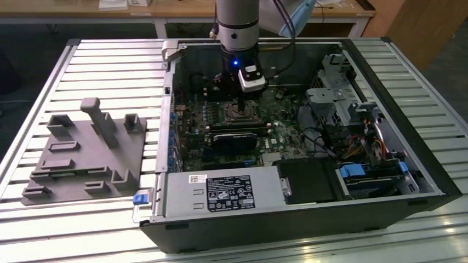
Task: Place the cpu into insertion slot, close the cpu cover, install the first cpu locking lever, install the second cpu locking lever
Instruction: 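Install the first cpu locking lever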
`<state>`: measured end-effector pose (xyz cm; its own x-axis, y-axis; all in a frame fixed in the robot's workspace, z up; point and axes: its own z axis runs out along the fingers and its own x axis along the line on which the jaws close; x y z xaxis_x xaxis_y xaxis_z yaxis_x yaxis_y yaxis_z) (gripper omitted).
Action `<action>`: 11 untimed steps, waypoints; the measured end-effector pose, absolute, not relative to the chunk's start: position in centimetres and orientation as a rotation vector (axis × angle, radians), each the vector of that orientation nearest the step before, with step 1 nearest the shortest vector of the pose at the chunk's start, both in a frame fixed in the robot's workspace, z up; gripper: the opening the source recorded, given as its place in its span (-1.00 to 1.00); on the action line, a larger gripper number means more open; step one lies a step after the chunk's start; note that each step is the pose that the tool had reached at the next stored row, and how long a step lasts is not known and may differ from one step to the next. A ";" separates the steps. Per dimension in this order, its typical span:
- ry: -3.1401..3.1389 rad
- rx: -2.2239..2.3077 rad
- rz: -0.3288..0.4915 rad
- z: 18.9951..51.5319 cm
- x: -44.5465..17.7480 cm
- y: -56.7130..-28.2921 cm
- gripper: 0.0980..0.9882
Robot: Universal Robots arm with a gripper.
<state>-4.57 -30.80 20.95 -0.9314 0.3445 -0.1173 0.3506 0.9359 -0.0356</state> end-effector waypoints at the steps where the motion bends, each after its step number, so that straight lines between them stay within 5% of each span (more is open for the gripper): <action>1: 2.983 0.537 -0.083 20.9 -4.6 -30.8 -0.98; 11: 2.990 0.539 -0.030 21.4 -4.6 -31.1 -0.98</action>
<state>-4.59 -31.13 21.39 -0.9320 0.3469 -0.1047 0.3490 0.9371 -0.0011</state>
